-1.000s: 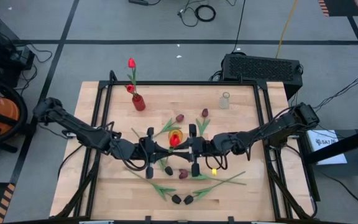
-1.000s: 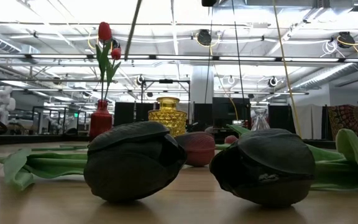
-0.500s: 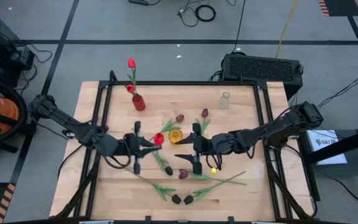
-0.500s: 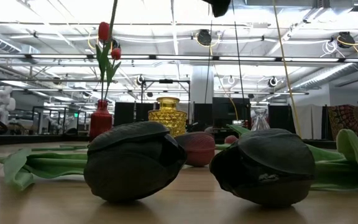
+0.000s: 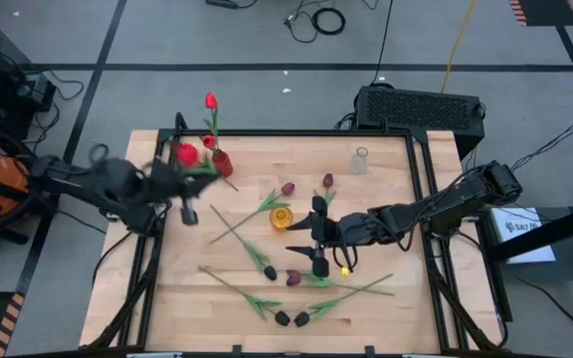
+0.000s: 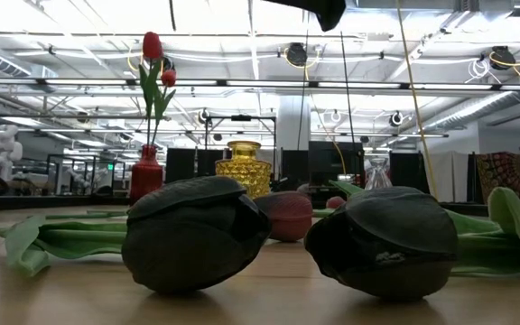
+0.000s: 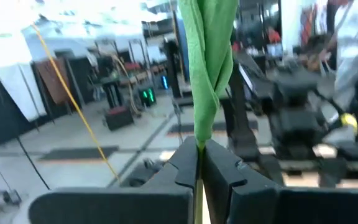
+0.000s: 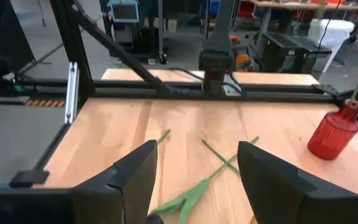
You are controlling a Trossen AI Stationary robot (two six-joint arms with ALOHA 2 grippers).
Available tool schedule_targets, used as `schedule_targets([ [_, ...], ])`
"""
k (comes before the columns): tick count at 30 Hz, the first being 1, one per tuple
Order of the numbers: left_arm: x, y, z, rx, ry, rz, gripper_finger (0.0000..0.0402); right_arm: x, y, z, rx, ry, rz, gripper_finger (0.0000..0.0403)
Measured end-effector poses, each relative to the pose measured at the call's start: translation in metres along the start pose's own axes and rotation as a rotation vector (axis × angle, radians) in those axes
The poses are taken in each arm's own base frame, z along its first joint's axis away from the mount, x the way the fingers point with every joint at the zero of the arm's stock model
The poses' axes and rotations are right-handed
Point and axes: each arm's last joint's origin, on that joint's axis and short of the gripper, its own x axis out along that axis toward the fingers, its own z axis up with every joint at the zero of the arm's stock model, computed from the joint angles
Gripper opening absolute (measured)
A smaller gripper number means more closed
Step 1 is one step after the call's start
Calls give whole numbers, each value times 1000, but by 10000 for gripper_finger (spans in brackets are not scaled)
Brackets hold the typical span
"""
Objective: Sort flowers into vase by color
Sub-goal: Put the red flower into the red vase
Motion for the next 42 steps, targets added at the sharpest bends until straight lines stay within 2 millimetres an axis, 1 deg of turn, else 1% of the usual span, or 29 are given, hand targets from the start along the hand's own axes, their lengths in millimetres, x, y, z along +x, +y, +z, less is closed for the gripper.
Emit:
schedule_targets([
  [6,-36,35,14,19,-106,95,14,0,0,-2,-6,21,-1,215],
  [10,-62,53,20,33,-164,180,15,0,0,-2,-7,23,-1,215],
  [14,-82,65,24,42,-216,258,15,0,0,-3,-9,28,-1,215],
  [18,-95,71,25,48,-238,313,15,0,0,-3,-6,31,-2,215],
  [21,-93,72,19,86,-186,400,15,0,0,-3,-5,31,-1,215],
  [24,-85,72,5,122,-93,512,15,0,0,-3,-3,31,-2,215],
  [27,-76,69,-13,132,-71,553,15,0,0,-3,-3,31,-1,215],
  [33,-60,68,-48,109,-122,642,15,0,0,-3,-3,33,-1,215],
  [37,-54,72,-70,124,-150,707,15,0,0,-5,-7,45,-2,215],
  [39,-52,76,-78,123,-143,740,15,0,0,-6,-10,55,-3,215],
  [42,-48,84,-86,131,-135,742,15,0,-1,-7,-14,69,-5,215],
])
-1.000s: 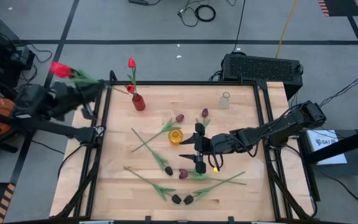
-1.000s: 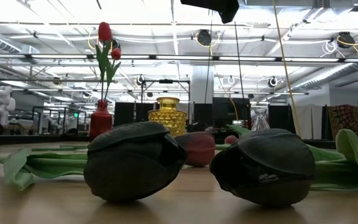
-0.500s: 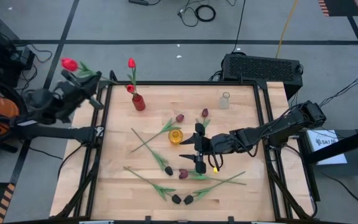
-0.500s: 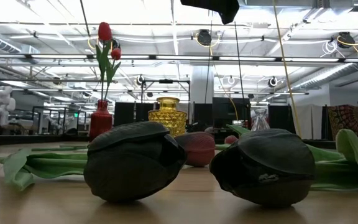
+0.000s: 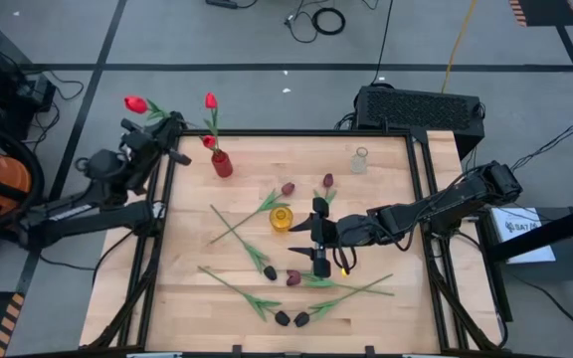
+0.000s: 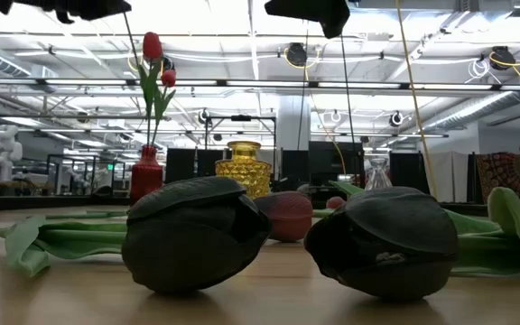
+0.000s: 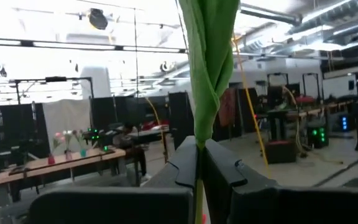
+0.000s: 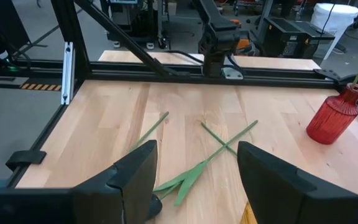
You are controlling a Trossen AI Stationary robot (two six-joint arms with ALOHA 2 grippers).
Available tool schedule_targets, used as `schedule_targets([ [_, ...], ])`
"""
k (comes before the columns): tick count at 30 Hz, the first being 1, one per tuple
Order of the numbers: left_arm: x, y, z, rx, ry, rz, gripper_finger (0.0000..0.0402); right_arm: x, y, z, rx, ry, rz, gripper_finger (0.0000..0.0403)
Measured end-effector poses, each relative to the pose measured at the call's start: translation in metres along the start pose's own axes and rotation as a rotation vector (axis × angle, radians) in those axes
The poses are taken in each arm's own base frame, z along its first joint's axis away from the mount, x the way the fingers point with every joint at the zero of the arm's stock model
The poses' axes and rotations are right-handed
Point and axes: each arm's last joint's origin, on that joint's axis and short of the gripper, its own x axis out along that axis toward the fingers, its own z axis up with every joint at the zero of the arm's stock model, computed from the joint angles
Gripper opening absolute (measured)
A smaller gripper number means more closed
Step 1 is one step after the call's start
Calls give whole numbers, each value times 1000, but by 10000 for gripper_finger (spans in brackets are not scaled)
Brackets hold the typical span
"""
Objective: Sort flowers into vase by color
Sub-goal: Put the red flower into the red vase
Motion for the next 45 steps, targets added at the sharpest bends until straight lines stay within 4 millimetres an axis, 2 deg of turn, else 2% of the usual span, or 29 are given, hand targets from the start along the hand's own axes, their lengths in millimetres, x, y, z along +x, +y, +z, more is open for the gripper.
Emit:
schedule_targets([
  [6,19,12,1,-32,-63,-69,15,0,0,-1,-2,9,-1,215],
  [14,26,24,-18,-72,80,-246,15,0,-1,-5,-14,49,-6,215],
  [25,33,27,-37,-74,221,-266,15,0,-1,-8,15,80,-11,215],
  [32,38,25,-70,-98,310,-254,15,0,-1,-8,24,81,-11,215],
  [45,34,24,-82,-146,303,-272,15,0,-1,-9,21,87,-12,215],
])
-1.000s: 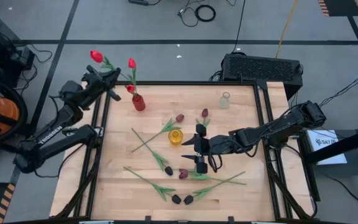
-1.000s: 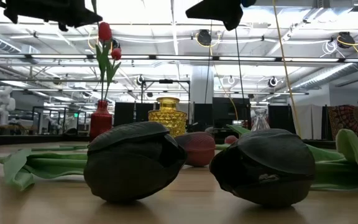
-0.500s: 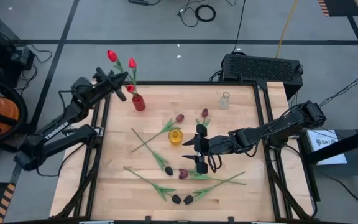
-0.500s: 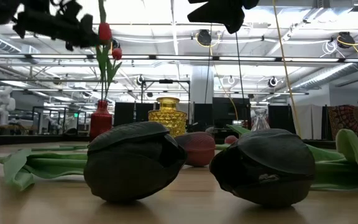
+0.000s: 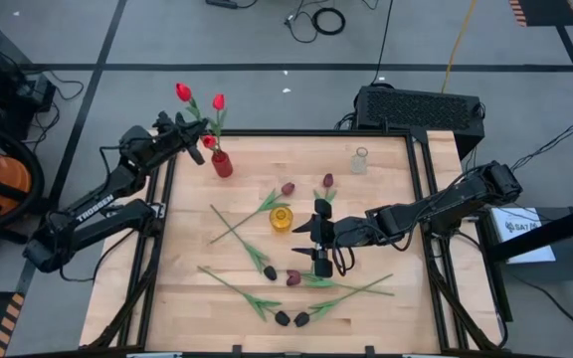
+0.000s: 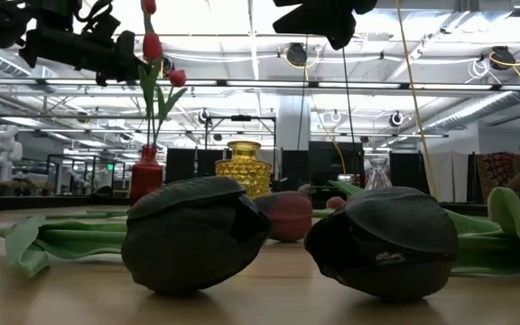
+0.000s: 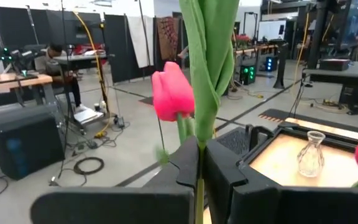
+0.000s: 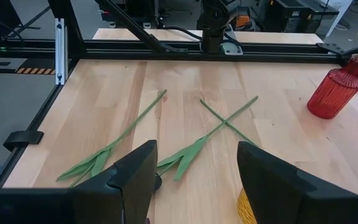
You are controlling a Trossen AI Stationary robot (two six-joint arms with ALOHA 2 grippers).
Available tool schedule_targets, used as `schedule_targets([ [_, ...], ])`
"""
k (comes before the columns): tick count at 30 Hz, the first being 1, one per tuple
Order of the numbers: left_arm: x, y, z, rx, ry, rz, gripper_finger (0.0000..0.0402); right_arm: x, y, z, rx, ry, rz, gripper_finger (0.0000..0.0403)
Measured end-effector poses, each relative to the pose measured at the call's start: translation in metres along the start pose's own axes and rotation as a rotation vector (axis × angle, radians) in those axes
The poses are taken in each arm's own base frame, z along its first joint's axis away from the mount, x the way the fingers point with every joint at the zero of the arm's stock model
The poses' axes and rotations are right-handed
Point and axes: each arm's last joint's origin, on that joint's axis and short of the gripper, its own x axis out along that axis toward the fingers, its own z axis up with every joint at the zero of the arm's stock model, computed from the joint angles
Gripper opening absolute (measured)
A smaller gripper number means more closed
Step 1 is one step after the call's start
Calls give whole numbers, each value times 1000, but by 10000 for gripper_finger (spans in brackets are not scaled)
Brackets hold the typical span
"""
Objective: Sort flowers into vase by color
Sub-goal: Put the red flower into the red vase
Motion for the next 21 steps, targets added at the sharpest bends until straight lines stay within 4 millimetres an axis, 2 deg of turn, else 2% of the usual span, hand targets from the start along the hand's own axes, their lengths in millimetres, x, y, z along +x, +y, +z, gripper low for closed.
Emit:
schedule_targets([
  [5,-4,0,7,14,-57,24,15,0,0,0,1,3,0,215],
  [12,-20,-3,19,28,-120,32,15,0,0,-1,-2,12,-2,215],
  [21,-25,-5,10,6,-28,22,15,0,0,-2,4,18,-3,215],
])
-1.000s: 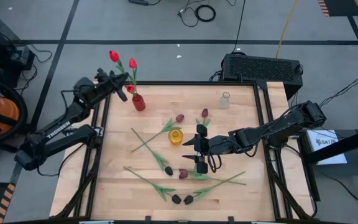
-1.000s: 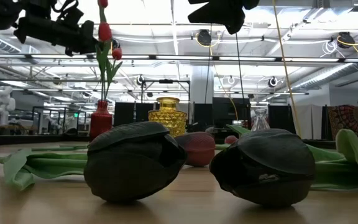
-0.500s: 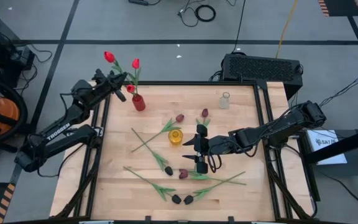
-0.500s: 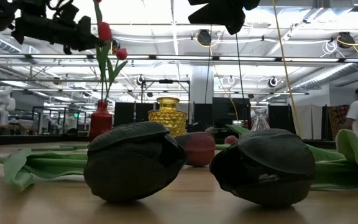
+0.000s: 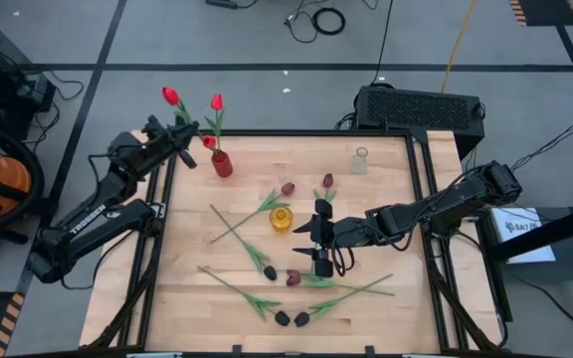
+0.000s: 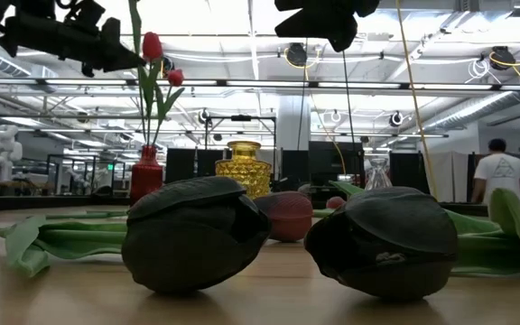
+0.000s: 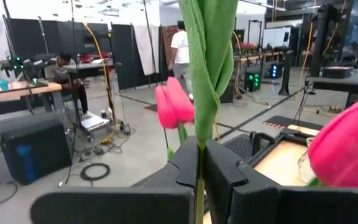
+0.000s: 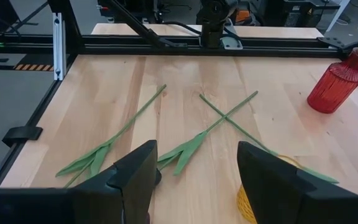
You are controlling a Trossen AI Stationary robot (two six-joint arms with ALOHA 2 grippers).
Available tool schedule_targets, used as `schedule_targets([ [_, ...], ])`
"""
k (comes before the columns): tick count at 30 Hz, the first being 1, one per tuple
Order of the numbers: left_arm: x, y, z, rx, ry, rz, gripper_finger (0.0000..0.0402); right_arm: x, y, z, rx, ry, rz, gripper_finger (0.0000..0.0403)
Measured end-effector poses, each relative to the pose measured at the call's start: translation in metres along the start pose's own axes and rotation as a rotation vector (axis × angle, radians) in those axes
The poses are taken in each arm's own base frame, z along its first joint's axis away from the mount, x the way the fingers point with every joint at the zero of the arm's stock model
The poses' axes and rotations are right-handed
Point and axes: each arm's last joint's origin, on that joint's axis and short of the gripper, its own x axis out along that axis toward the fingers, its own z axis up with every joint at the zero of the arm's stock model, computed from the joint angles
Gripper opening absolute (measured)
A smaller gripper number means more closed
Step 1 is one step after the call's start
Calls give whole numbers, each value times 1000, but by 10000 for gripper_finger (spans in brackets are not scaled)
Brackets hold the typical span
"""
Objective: Sort flowers into vase by color
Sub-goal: Put the red flower into the red vase
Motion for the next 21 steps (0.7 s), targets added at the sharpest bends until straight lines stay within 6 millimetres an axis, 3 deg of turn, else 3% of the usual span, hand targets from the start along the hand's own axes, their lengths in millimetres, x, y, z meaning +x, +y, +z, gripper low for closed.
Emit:
schedule_targets([
  [21,18,2,-21,-57,115,-35,15,0,0,0,0,0,0,215],
])
